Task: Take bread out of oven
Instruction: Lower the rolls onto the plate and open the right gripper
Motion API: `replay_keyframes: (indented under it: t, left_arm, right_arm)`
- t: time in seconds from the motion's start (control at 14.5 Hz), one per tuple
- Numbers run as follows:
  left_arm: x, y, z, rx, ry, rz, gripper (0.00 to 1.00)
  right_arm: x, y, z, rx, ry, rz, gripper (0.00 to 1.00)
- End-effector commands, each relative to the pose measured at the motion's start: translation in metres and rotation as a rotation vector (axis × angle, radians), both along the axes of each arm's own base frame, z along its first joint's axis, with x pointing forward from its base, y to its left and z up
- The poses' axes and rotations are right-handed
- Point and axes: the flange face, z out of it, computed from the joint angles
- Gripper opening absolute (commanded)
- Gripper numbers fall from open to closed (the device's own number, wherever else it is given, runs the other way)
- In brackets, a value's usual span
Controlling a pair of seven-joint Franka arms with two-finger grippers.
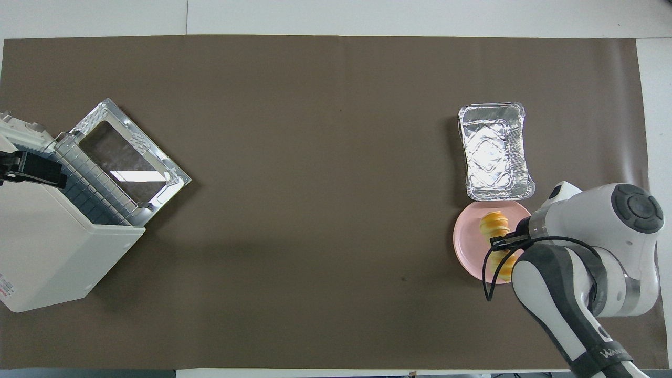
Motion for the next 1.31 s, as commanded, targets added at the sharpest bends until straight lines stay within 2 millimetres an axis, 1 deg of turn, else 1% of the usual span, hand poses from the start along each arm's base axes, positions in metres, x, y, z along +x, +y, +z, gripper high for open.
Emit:
replay_keyframes:
  t: [0.0, 0.21, 0.28, 0.42, 0.48, 0.55, 0.62, 0.69, 0.83, 0.97, 1.11, 1.18, 1.25]
  left_arm:
    - [-0.005, 0.002, 0.000, 0.001, -0.012, -0.008, 1.00]
    - [-0.005, 0.002, -0.001, 0.001, -0.010, -0.008, 1.00]
    - [-0.005, 0.002, 0.000, 0.001, -0.012, -0.008, 1.00]
    - [-0.005, 0.002, -0.001, 0.001, -0.010, -0.008, 1.00]
    - [-0.005, 0.002, 0.000, 0.001, -0.012, -0.008, 1.00]
    - [-0.005, 0.002, 0.000, 0.001, -0.012, -0.008, 1.00]
    - [-0.005, 0.002, -0.001, 0.001, -0.010, -0.008, 1.00]
    - [-0.005, 0.002, -0.001, 0.001, -0.010, -0.008, 1.00]
    - [-0.005, 0.002, -0.001, 0.001, -0.010, -0.008, 1.00]
    - [-0.005, 0.002, -0.001, 0.001, -0.010, -0.008, 1.00]
    - [-0.005, 0.002, 0.000, 0.001, -0.012, -0.008, 1.00]
    - [-0.005, 0.002, 0.000, 0.001, -0.012, -0.008, 1.00]
    - [-0.005, 0.002, -0.001, 0.001, -0.010, -0.008, 1.00]
  right_arm:
    - [0.004, 0.004, -0.010, -0.003, -0.027, -0.016, 0.00]
    - [0.006, 0.003, -0.018, -0.004, -0.035, -0.017, 0.00]
    - [0.006, 0.003, -0.018, -0.004, -0.035, -0.017, 0.17]
    - [0.006, 0.003, -0.018, -0.005, -0.032, -0.023, 0.92]
    - [0.008, 0.003, -0.016, -0.005, -0.022, -0.030, 1.00]
    - [0.011, 0.004, -0.011, -0.004, -0.011, -0.029, 1.00]
    - [0.019, 0.005, 0.003, 0.000, -0.005, -0.027, 1.00]
    - [0.027, 0.006, 0.017, 0.004, 0.004, -0.023, 1.00]
    - [0.046, 0.008, 0.053, 0.012, 0.001, -0.016, 1.00]
    - [0.061, 0.005, 0.091, 0.019, -0.020, -0.017, 1.00]
    - [0.074, 0.004, 0.140, 0.013, -0.035, -0.005, 1.00]
    - [0.078, 0.003, 0.165, 0.014, -0.043, -0.002, 1.00]
    - [0.080, 0.003, 0.185, 0.016, -0.048, 0.001, 1.00]
